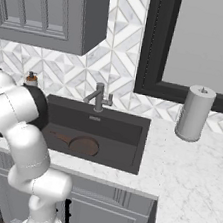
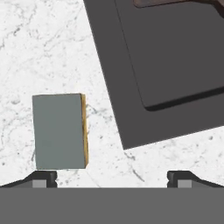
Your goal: Pick the pan and sponge and place them into the sink. Then turn on the water.
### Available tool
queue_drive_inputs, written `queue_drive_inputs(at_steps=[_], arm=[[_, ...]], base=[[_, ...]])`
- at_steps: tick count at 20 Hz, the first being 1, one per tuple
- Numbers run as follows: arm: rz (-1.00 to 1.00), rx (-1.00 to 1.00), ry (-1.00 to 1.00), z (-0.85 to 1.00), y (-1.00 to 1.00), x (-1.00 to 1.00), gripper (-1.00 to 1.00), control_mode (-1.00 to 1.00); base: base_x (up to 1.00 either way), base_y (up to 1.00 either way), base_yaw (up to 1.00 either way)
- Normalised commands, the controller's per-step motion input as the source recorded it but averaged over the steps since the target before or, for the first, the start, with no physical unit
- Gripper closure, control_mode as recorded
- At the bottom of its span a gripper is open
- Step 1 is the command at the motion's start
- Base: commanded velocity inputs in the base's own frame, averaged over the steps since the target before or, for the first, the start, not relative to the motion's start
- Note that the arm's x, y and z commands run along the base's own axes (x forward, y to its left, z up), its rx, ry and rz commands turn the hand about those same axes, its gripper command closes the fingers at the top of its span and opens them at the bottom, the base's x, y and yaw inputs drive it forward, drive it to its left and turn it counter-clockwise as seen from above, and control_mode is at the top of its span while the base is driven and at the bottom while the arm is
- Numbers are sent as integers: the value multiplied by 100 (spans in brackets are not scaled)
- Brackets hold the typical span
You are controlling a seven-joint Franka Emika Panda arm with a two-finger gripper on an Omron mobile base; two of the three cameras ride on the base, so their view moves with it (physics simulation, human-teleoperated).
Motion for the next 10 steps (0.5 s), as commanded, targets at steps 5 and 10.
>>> queue_drive_inputs(at_steps=[5, 10], arm=[[0, 0, 0, 0, 36, 0, -100, -100], [0, 0, 0, -16, 24, 3, -100, -100]], base=[[0, 0, 0], [0, 0, 0]])
